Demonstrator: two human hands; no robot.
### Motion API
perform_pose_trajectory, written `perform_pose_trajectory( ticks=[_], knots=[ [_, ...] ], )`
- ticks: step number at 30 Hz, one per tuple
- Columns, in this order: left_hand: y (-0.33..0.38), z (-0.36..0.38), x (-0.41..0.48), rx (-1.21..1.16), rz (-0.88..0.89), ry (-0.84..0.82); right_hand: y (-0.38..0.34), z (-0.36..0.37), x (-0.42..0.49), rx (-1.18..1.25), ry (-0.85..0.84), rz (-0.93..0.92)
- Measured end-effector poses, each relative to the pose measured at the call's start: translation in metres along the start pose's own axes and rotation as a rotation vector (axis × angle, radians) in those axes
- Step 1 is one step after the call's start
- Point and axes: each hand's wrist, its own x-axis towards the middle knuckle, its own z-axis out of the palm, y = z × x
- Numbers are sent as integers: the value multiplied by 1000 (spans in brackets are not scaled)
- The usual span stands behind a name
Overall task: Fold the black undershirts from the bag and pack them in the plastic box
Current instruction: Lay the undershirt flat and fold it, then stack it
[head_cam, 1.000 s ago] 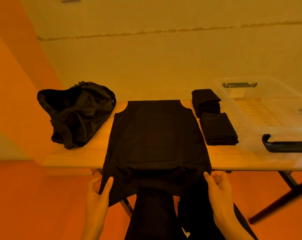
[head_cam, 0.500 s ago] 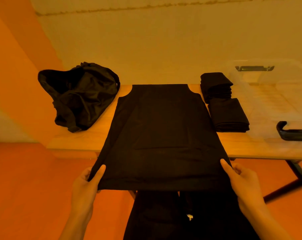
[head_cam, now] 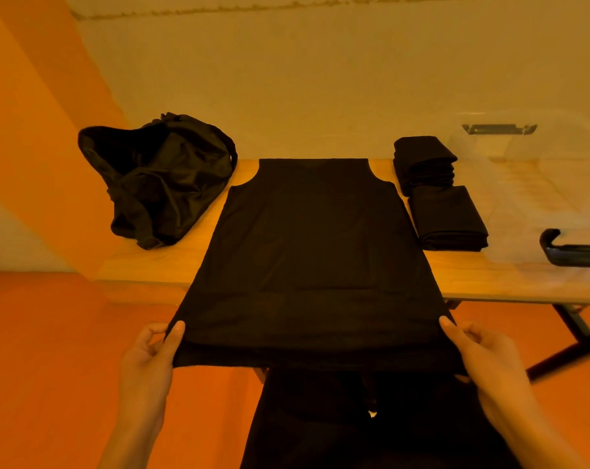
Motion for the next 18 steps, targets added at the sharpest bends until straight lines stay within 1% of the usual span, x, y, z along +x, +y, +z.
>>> perform_pose_trajectory(
  ticks=[1,3,5,6,9,11,14,16,18],
  knots=[
    [-1,0,-1,13,-8,6,2,0,0,8,-18,29],
    [-3,1,-1,41,-36,-1,6,1,0,30,0,46],
    [-2,3,-2,98,-52,-67,10,2,-4,14,11,8],
    [-3,4,-2,132,-32,-113,10,3,-6,-3,-2,-6],
    [-5,1,-3,222,65,-237,7,1,-11,2,-118,45],
    [-4,-4,-5,262,69,-309,9,-5,-11,-52,-170,70],
    [-5,-20,-7,282,81,-398,15,-16,-15,-194,-165,-2],
    [-5,-30,-11,292,127,-479,15,-22,-21,-197,-203,-69],
    [-4,-39,-13,294,186,-555,14,-26,-27,-136,-241,-139]
  ],
)
